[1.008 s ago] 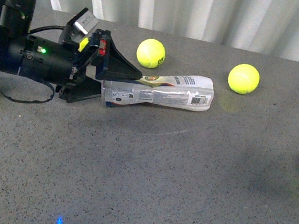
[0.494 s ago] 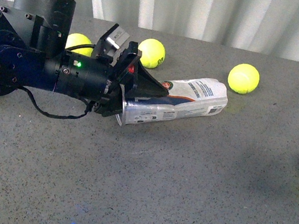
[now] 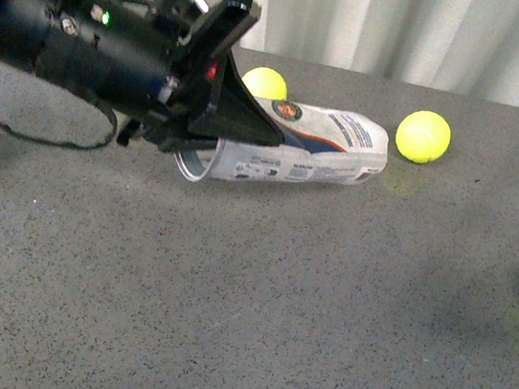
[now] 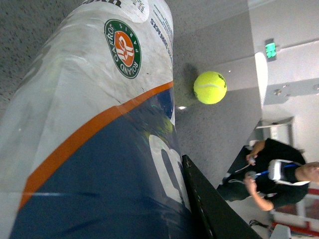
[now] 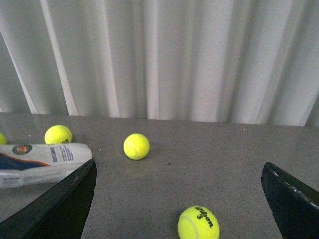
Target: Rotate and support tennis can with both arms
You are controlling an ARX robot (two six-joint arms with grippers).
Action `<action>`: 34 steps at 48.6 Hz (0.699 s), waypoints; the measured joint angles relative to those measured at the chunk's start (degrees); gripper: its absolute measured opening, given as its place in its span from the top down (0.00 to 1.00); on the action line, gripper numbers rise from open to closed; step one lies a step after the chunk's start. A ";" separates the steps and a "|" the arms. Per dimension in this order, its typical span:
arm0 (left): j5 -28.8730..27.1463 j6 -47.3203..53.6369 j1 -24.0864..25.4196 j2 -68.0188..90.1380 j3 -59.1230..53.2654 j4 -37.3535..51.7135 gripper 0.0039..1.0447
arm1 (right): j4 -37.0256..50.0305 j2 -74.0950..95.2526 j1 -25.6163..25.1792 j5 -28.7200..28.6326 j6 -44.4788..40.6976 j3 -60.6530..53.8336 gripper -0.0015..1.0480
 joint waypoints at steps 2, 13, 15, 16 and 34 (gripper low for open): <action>-1.18 3.23 0.00 -1.92 1.42 -4.85 0.97 | 0.00 0.00 0.00 0.00 0.00 0.00 0.07; -13.46 28.59 -0.87 -9.62 16.22 -36.02 0.97 | 0.00 0.00 0.00 0.00 0.00 0.00 0.07; -16.85 33.81 -1.36 -9.73 19.85 -41.64 0.97 | 0.00 0.00 0.00 0.00 0.00 0.00 0.07; -18.47 35.54 -1.62 -9.68 21.33 -43.95 0.97 | 0.00 0.00 0.00 0.00 0.00 0.00 0.07; -50.60 72.02 -7.50 1.38 41.29 -67.73 0.97 | 0.00 -0.02 0.00 0.00 0.00 0.00 0.07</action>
